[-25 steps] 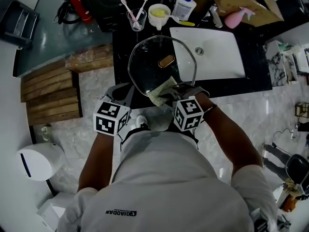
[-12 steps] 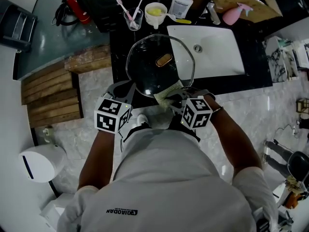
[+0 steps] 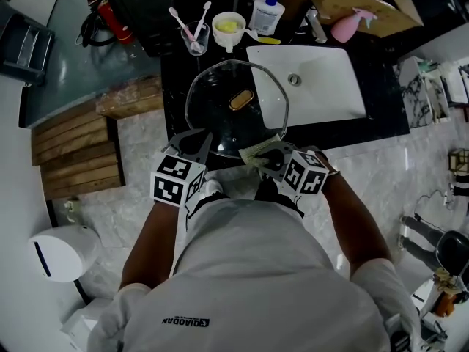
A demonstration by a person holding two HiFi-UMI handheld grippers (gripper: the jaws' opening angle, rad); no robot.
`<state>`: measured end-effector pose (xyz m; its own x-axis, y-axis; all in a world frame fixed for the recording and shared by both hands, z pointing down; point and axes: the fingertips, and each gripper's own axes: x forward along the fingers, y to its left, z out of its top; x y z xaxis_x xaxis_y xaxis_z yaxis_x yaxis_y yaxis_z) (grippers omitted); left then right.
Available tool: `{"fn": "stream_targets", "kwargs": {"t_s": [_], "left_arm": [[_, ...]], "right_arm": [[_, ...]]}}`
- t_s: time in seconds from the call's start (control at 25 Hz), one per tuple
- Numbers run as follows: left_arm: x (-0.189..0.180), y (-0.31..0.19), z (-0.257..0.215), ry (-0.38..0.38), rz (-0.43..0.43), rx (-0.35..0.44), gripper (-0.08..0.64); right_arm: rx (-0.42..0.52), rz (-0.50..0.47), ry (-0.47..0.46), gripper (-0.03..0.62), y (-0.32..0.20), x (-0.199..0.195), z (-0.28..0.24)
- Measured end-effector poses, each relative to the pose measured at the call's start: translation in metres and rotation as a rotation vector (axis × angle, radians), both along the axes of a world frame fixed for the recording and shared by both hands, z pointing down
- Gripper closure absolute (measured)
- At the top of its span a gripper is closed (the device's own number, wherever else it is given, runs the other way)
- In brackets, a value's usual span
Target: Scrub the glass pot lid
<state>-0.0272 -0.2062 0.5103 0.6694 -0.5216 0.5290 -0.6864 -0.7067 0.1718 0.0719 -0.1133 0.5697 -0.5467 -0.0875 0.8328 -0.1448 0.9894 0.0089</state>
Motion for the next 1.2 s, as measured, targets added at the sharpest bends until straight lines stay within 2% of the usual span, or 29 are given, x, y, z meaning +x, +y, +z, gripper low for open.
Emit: {"fn": "stream_targets", "kwargs": {"t_s": [0.36,0.52,0.68,0.76,0.84,1.0,1.12,1.2], "left_arm": [[0.008,-0.016,-0.007,-0.006,-0.015,0.01,0.545],[0.005,-0.026,-0.015,-0.003,-0.049,0.023,0.545],[0.003,-0.034,-0.02,-0.005,-0.073,0.035,0.545],[0.002,-0.036,-0.02,-0.01,-0.083,0.036,0.545],[0.001,-0.038,-0.022,-0.013,-0.097,0.038,0.545],[-0.004,-0.037,-0.026,-0.012,-0.123,0.046,0.545],[-0.012,-0.035,-0.027,-0.017,-0.147,0.043,0.545],[-0.019,-0.033,-0.026,-0.022,-0.165,0.039,0.545]], "right_arm": [[-0.082,0.108,-0.111,0.511,-0.011,0.006,-0.017],[-0.098,0.238,-0.246,0.512,-0.036,0.007,-0.04],[-0.014,0.421,-0.351,0.511,-0.087,0.018,-0.073],[0.074,0.483,-0.336,0.511,-0.113,0.022,-0.086],[0.186,0.494,-0.282,0.511,-0.138,0.021,-0.096],[0.375,0.393,-0.117,0.511,-0.171,0.003,-0.097],[0.401,0.318,-0.024,0.511,-0.178,-0.015,-0.077],[0.379,0.319,-0.023,0.511,-0.179,-0.019,-0.068]]}}
